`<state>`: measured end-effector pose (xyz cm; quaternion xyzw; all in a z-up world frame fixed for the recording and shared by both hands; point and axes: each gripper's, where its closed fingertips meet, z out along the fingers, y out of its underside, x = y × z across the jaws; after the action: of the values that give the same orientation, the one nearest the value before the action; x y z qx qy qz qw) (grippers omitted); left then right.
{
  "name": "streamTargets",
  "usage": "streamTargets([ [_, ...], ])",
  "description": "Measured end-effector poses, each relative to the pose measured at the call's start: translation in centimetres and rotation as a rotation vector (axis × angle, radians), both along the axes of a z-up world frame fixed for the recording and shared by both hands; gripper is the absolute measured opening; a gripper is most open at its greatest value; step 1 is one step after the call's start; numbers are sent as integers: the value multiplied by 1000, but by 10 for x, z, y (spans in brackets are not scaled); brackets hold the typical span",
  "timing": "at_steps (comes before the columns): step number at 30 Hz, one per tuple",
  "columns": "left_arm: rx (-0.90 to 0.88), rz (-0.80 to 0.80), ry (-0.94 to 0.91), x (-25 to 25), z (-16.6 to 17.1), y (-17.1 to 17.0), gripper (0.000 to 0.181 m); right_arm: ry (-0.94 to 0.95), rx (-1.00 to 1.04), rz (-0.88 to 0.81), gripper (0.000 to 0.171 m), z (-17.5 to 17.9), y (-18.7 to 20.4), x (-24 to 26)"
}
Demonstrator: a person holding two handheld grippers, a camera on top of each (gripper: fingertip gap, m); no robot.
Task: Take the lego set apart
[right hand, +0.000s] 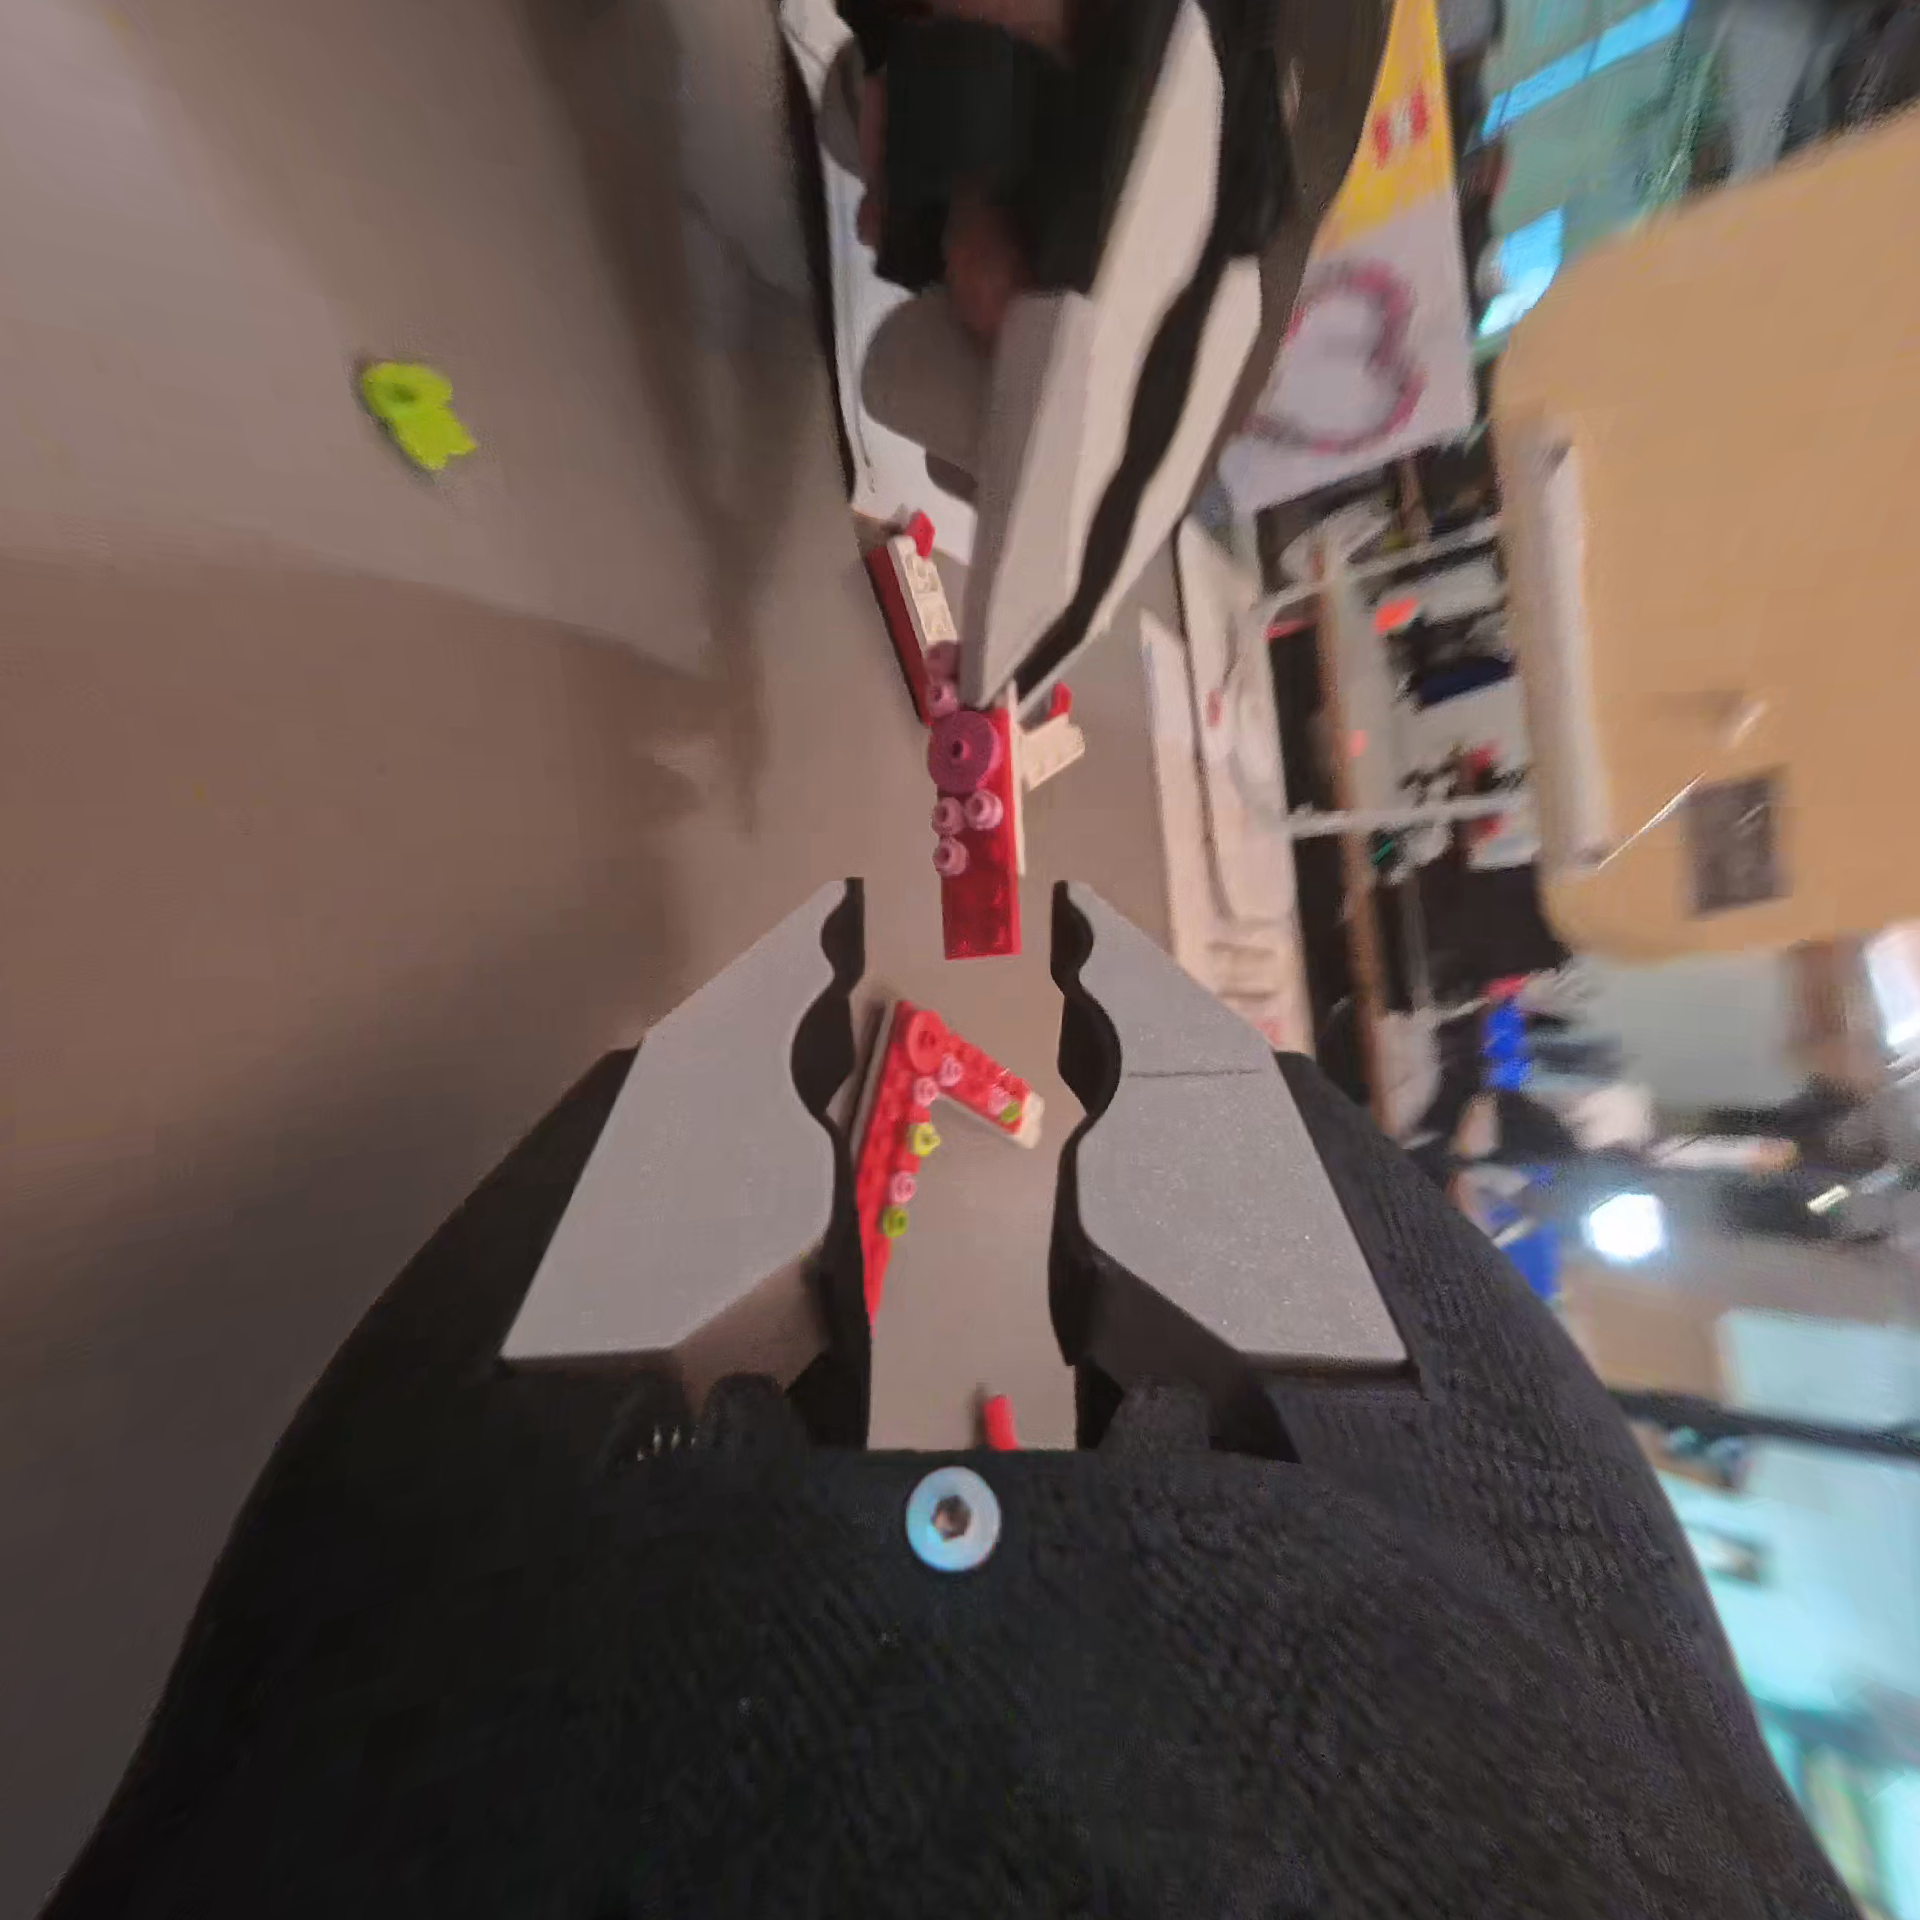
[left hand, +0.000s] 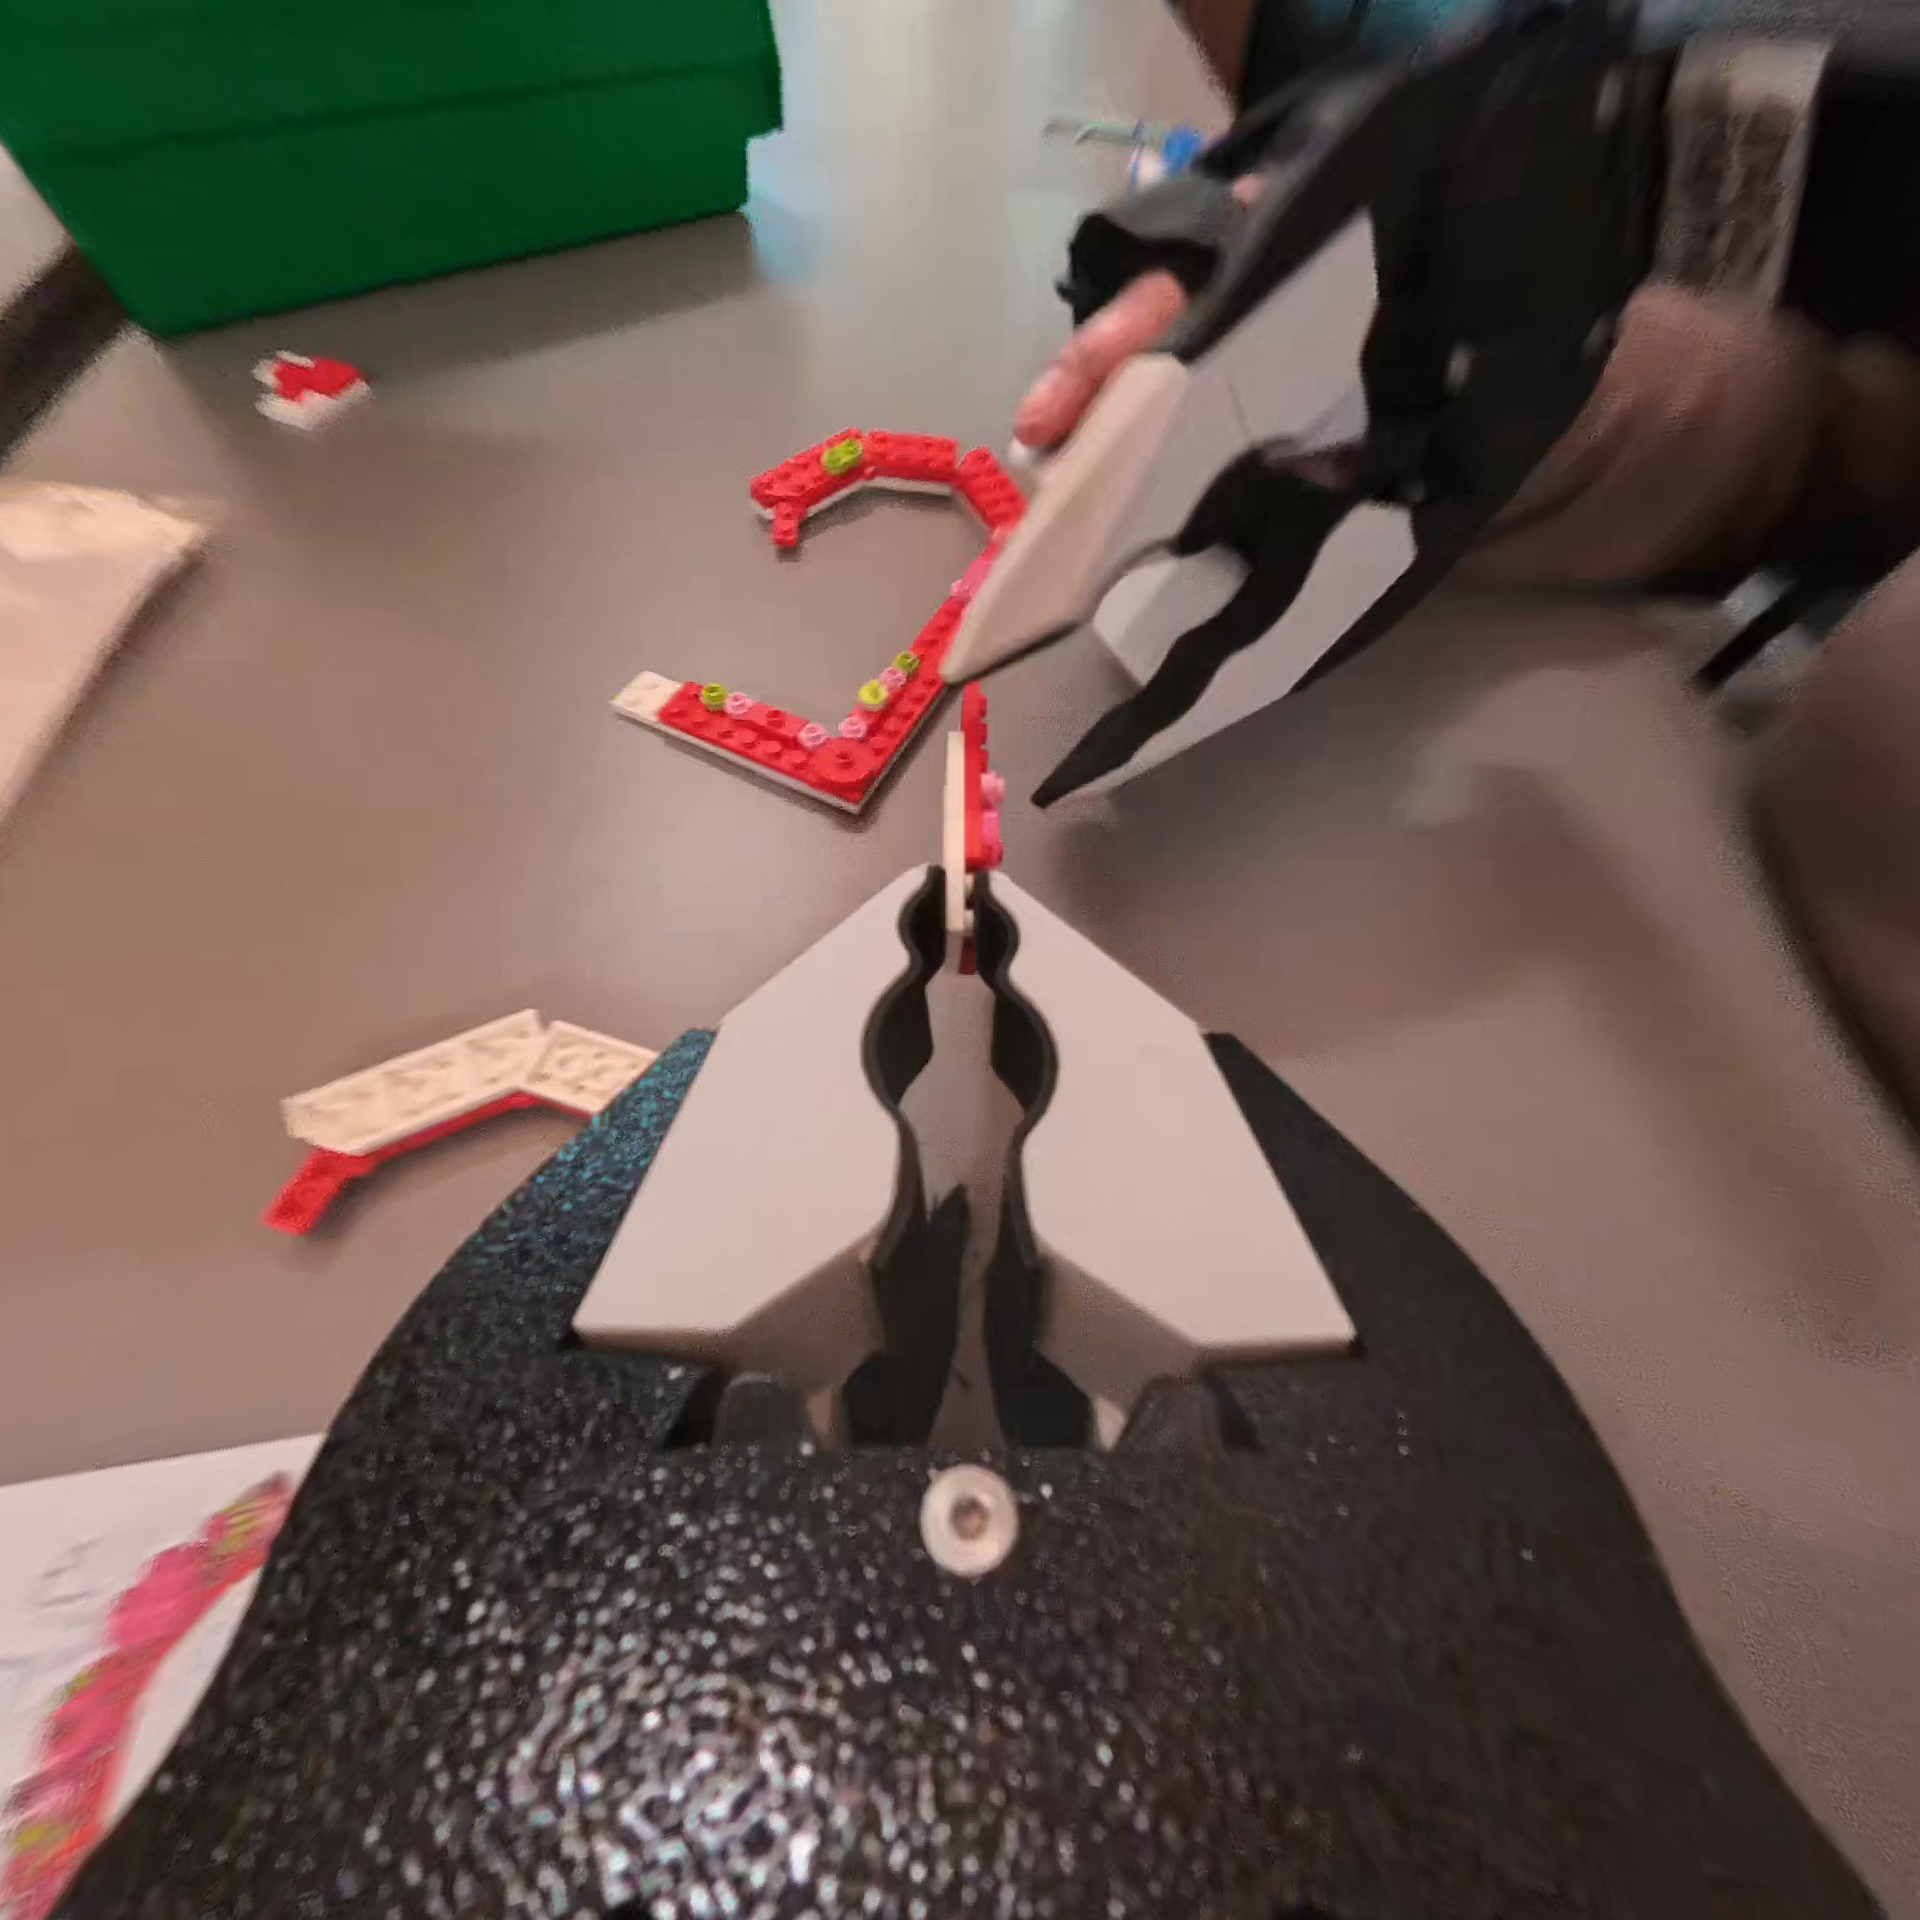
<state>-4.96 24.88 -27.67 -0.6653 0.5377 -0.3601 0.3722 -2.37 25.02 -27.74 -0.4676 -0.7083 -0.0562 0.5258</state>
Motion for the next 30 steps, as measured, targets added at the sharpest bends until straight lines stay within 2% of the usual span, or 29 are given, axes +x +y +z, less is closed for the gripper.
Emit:
streamTargets([
  [2, 147, 18, 88, -1, -5, 5, 2, 4, -79, -73, 33, -5, 7, 2],
  [5, 306, 3, 154, 2, -8, 5, 2, -1, -183, -128, 19, -14, 8, 4],
  [8, 413, -22, 203, 4, -12, 4, 2, 6, -255, -169, 5, -18, 9, 5],
  [11, 473, 1, 200, 6, -9, 6, 1, 22, -329, -201, 3, -23, 8, 5],
  [15, 482, 71, 202, 6, -12, 12, 2, 18, -324, -216, 2, -26, 11, 7],
  [22, 508, 162, 185, 7, -10, 17, 2, 130, -451, -280, 2, -24, 17, 8],
  [26, 450, 176, 154, 7, -13, 18, 2, 100, -428, -266, 2, -27, 17, 9],
  [30, 375, 144, 106, 8, -10, 14, 1, 128, -380, -256, 12, -21, 19, 9],
])
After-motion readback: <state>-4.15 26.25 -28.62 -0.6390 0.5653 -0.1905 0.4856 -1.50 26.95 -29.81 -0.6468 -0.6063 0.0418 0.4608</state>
